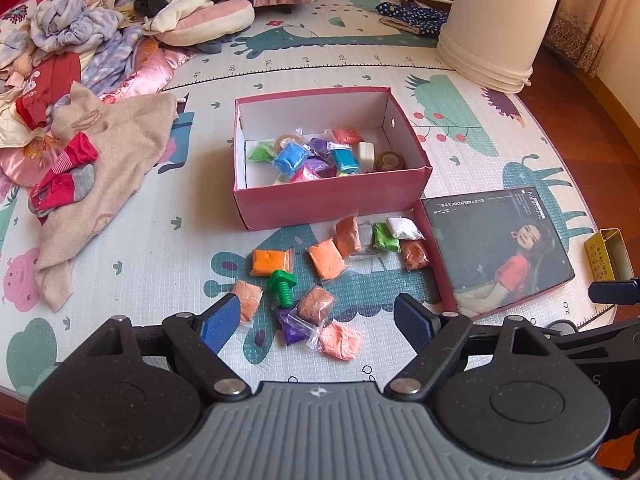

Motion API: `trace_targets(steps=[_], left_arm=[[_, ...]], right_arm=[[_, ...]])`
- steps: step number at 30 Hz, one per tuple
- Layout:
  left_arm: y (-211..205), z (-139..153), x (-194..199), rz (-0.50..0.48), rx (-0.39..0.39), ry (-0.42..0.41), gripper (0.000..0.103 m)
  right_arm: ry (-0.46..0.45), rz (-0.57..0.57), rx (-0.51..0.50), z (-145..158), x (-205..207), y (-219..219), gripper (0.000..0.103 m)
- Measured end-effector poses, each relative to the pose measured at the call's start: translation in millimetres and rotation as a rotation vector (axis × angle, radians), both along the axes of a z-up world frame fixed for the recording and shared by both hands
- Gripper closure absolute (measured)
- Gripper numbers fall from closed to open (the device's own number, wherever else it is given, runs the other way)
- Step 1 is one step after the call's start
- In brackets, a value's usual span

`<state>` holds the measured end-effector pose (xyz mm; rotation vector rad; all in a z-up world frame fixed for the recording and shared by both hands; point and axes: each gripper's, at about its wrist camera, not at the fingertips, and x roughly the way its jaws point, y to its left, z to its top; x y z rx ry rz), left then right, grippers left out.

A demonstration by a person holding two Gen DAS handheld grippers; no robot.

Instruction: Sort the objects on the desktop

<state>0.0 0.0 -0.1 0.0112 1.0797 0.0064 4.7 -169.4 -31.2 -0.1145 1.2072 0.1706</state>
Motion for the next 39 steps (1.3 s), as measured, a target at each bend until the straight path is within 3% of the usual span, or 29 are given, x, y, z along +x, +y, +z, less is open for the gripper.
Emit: trace_targets(steps=[18,39], left_arm=[[-2.5,-5.9,-2.0,-0.015,-0.079,0.040,0.019],[2.6,-6.0,-1.1,-0.011,-0.095,0.049,0.019]], right_arm=[[0.011,0.001,-0.001,-3.5,1.6,1.0,0.001],[0.027,0.007,0.000,-4.7,2.8,3.1,0.001]])
